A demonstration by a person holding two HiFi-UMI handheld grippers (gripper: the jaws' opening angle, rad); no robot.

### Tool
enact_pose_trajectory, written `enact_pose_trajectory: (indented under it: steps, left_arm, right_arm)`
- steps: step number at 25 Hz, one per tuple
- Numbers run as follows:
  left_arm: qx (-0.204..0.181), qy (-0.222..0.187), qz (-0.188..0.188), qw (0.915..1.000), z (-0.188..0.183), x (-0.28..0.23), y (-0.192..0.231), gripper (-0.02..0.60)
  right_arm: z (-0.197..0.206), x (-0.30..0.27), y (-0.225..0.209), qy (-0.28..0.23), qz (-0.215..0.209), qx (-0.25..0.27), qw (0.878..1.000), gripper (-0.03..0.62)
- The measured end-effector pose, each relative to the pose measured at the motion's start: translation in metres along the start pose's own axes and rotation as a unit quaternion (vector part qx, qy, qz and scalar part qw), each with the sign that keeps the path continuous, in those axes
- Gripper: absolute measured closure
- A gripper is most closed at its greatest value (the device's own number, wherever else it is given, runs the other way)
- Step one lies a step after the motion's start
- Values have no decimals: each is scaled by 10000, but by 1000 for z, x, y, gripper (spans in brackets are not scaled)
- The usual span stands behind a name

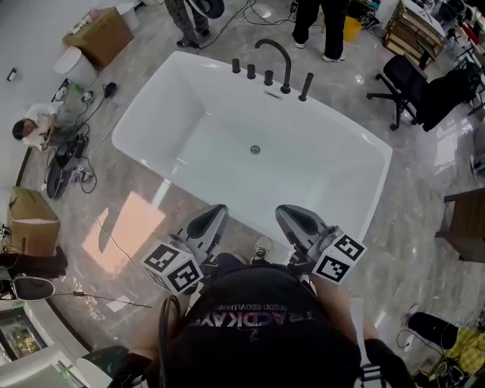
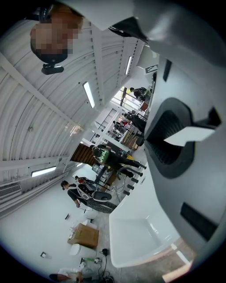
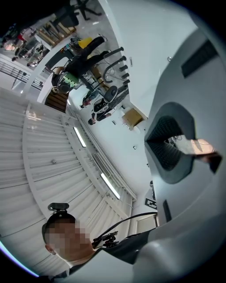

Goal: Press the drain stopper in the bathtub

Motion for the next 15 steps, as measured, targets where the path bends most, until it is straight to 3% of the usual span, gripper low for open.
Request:
enact_pose_trajectory:
  steps: [8,11,15]
  left_arm:
    - [-6,17,-219,9998,-10,14,37,574]
    - [-32,17,-106,9999,-15,8,57,574]
    - [-132,105,218,9996,-26,-9,89,574]
  right_arm:
    - [3,-29,-4,-42,56,-92,9999,583]
    - [2,-36,-6,-191,190,-3,9996,583]
    - [-1,-44,-22,-558,682,33,9961,583]
Point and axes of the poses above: the fingertips, and each gripper's own axes: x backward along the fingers, y to its left, z out of its underside, the point moved 9 cm from there along x, backward along the fingers, and after that the axes turned 10 degrees about -x, right-handed, at the moved point
